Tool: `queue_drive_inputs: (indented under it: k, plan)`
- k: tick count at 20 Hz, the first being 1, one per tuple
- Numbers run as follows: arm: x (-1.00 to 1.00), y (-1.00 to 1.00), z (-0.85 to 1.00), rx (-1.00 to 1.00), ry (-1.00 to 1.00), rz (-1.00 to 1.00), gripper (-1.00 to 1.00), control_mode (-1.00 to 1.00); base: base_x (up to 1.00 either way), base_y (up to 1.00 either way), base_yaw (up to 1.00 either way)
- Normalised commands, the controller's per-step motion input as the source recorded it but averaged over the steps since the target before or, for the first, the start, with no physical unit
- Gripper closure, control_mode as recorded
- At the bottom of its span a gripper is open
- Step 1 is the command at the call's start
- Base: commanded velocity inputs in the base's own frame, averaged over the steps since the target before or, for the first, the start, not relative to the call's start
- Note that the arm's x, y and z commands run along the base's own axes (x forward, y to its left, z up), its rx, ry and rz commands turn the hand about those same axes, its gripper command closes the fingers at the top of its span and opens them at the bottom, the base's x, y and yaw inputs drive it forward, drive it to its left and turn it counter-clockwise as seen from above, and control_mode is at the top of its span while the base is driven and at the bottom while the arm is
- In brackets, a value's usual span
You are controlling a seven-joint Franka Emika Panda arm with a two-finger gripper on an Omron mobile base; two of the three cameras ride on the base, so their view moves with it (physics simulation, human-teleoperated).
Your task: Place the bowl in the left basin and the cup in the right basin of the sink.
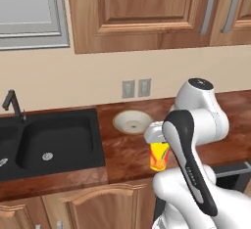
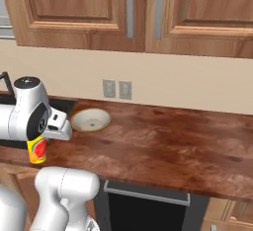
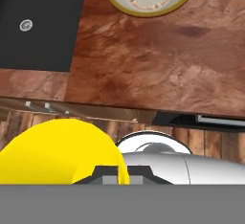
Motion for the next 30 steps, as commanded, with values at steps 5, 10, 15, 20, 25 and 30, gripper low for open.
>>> queue_drive_inputs:
  k: [5, 10, 15, 20, 25, 30]
  plan:
    - [0.0, 0.0, 0.0, 0.0, 0.0, 0.0, 1.0, 1.0, 0.0, 0.4, 0.0]
    - [0.0, 0.0, 0.0, 0.0, 0.0, 0.0, 1.0, 1.0, 0.0, 0.44, 0.0]
    - [0.0, 0.0, 0.0, 0.0, 0.0, 0.0, 1.0, 1.0, 0.0, 0.46, 0.0]
    - [0.0, 0.0, 0.0, 0.0, 0.0, 0.0, 1.0, 1.0, 0.05, 0.48, 0.0]
    - [0.0, 0.0, 0.0, 0.0, 0.0, 0.0, 1.0, 1.0, 0.14, 0.37, 0.0]
    - [0.0, 0.0, 0.0, 0.0, 0.0, 0.0, 1.0, 1.0, 0.16, 0.27, 0.0]
